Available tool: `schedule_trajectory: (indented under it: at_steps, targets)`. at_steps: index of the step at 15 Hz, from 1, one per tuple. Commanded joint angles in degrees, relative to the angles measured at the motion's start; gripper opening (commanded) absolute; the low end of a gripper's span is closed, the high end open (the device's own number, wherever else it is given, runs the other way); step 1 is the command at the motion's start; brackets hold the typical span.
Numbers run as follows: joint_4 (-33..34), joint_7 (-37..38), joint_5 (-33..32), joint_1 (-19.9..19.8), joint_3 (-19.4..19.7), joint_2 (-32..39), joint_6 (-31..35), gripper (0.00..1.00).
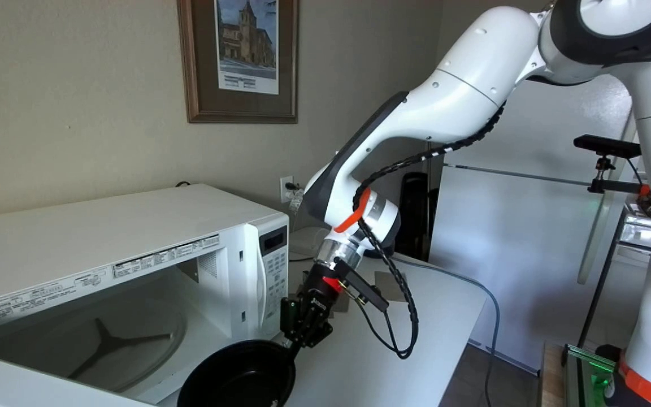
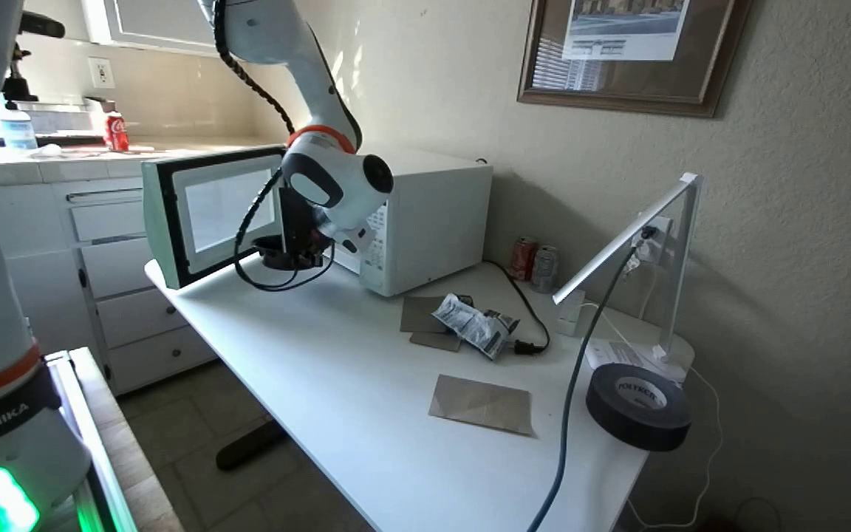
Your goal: Put the bowl in the microwave
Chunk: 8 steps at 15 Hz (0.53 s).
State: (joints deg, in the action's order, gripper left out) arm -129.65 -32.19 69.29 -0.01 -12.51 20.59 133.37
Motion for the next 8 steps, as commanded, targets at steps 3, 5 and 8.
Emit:
schedule_trajectory:
  at_steps: [3,5,8]
  targets:
    - [-0.98,-6.70,13.49,2.98,0.72,-1.91,0.10,0.02]
    - [-0.81,-9.01,18.01,4.28,0.92,-1.84,0.72,0.02]
    - [-0.41,-11.68,24.63,6.33,1.40,-1.59,1.89,0.02]
